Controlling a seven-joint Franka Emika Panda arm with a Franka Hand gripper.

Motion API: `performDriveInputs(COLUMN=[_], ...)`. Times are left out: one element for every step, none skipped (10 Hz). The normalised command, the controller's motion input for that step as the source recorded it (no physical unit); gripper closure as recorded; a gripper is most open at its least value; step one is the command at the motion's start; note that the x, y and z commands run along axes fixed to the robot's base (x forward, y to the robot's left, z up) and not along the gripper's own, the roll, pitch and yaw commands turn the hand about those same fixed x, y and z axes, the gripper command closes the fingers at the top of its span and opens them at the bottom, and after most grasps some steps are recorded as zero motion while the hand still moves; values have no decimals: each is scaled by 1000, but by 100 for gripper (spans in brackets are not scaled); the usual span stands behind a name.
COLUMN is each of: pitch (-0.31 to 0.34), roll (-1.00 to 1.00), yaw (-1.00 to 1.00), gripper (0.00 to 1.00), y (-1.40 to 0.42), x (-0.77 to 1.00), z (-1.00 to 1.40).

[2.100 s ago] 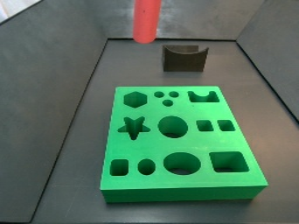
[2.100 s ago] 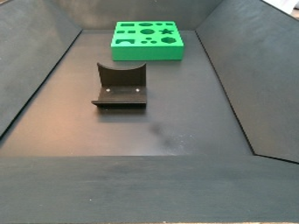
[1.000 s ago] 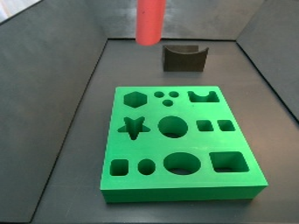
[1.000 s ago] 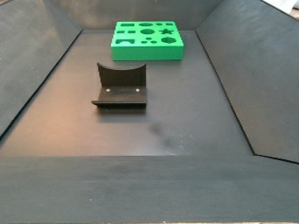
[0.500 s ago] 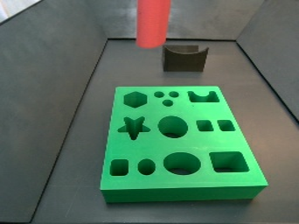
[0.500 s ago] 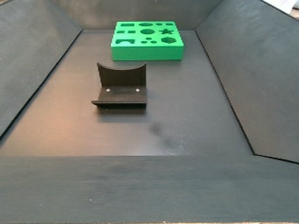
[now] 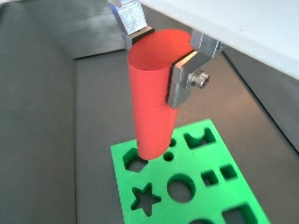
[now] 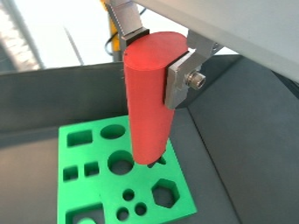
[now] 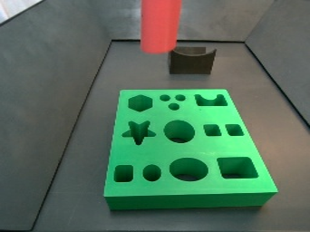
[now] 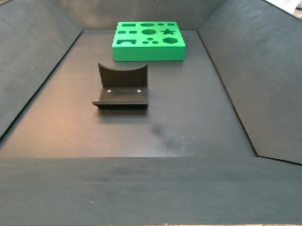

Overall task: Pick up the oval object. Move up. Place the oval object on the fixture. Regrasp the oval object. Move to above the board. Insert the oval object.
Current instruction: Insert the oval object.

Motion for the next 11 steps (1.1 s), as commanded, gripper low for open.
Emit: performDriveInputs(pitch=[-121,-133,-116,-110,0,0,0,0,-21,0,0], roll=[-64,-64,-87,-94,-10,0,0,0,13,214,323], yaw=[-826,-851,-846,-843,-246,-43,0,0,0,-40,-34], gripper=[100,100,100,100,100,100,100,100,100,100,100], y=[-231,-234,-220,-211,0,0,-37,-20,-91,-211,-309], x=[0,0,0,0,0,-20,0,0,-57,-40,0], z=[-326,-320,-246,-229,-91,-17,-14,0,-46,-180,-223])
